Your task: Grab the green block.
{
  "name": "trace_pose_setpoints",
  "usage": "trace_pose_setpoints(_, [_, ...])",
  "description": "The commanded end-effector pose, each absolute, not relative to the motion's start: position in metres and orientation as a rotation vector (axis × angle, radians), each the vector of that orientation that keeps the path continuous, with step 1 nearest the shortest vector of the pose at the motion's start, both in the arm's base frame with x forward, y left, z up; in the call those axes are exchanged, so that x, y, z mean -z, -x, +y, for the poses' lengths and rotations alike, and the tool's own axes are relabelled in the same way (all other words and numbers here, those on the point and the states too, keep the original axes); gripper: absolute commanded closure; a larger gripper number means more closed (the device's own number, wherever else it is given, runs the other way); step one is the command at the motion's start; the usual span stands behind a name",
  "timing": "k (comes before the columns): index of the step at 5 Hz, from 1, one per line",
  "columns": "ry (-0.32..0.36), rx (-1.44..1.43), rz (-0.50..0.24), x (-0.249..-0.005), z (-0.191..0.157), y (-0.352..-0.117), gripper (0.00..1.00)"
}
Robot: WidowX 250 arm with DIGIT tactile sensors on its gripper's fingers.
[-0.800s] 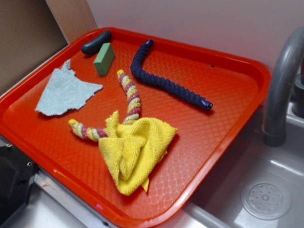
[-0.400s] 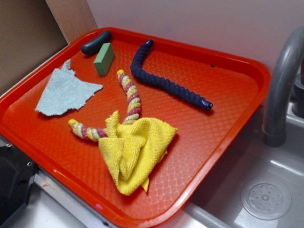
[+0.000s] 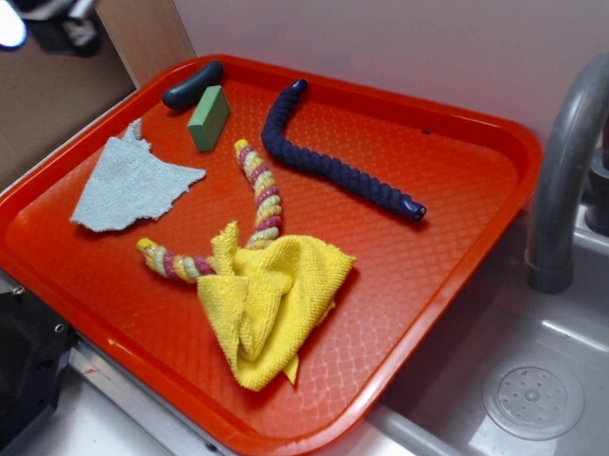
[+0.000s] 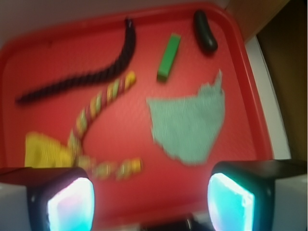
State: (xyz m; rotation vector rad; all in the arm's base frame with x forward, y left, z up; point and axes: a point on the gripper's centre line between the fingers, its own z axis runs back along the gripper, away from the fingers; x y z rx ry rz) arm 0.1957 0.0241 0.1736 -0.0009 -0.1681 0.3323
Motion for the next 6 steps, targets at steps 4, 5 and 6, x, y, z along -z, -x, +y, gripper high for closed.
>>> trace_pose_setpoints(4, [0.009, -0.468, -0.222, -0.073, 0.091, -0.322, 0.0])
trace_pose_setpoints(5, [0.008, -0.436, -0.169, -0.058, 0.089, -0.321, 0.0])
trace_pose_setpoints(6, [0.003, -0.404, -0.135, -0.052, 0.081, -0.312, 0.0])
